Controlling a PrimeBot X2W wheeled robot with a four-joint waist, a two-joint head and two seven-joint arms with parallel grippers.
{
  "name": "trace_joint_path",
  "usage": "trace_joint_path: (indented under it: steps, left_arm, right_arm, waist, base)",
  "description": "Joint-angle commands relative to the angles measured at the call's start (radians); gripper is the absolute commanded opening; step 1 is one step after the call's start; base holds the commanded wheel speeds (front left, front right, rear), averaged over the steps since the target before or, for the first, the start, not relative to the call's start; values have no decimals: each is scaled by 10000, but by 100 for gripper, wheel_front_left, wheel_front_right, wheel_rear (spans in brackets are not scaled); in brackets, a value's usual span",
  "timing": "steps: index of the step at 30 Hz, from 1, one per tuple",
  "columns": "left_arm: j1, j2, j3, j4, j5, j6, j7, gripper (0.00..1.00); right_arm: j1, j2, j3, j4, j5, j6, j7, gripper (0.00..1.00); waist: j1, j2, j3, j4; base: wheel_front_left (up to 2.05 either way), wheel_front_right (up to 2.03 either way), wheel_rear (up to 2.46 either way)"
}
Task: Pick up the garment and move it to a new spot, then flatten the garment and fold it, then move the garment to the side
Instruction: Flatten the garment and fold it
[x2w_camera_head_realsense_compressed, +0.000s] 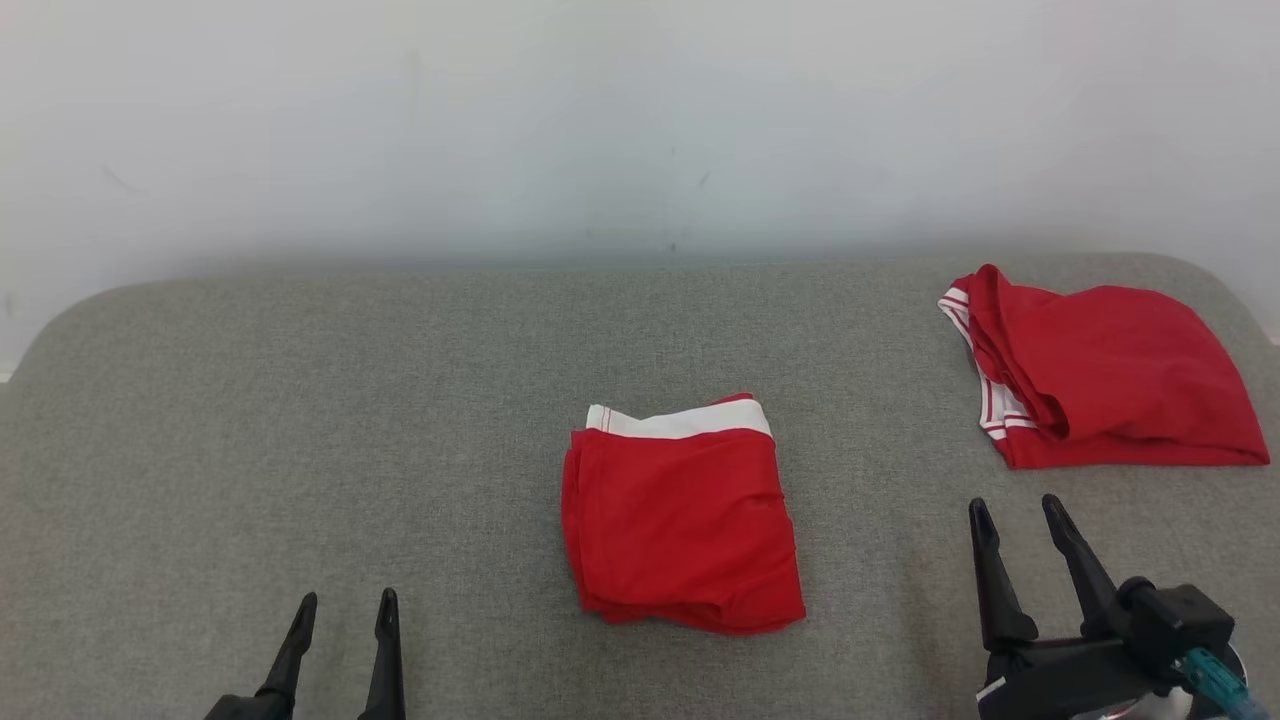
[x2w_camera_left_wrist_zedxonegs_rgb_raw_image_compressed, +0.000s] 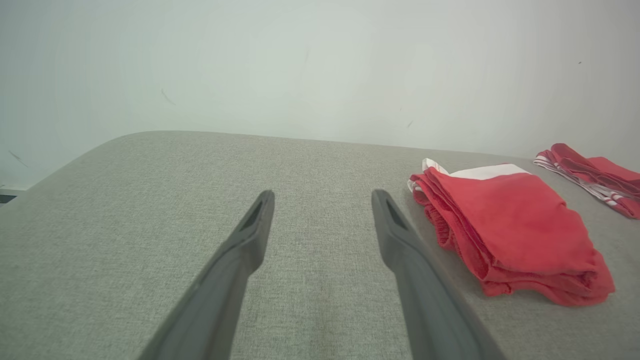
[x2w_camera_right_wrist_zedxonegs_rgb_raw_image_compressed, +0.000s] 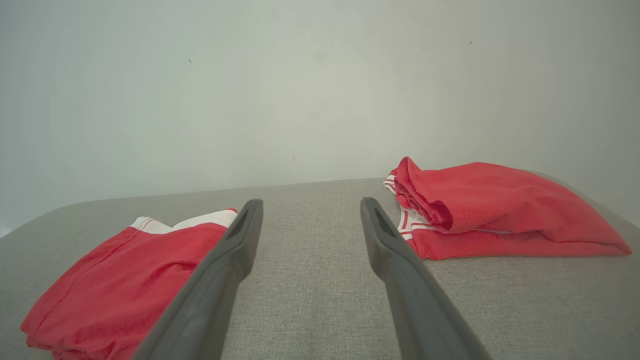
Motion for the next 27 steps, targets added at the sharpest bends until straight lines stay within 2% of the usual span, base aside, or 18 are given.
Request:
trace_joint_path:
  steps: [1,13,27]
  left_arm:
    - [199,-11,57,-66,112,10,-24,100]
    - [291,-10,209,-129,287,72,-24,100]
    - [423,-10,432,-164,567,99,-24,100]
  right_arm:
    - [405,184,-230,-243,-46,-25,-6,100]
    - [1128,829,-503,-519,-801,-25,-6,100]
    - [1130,934,-479,-296,-925,-25,-6,100]
  waist:
    - [0,0,1,-44]
    - [0,0,-5,-160]
    - [0,0,20,-157]
  base:
    - [0,0,0]
    - [0,0,0]
    - [0,0,0]
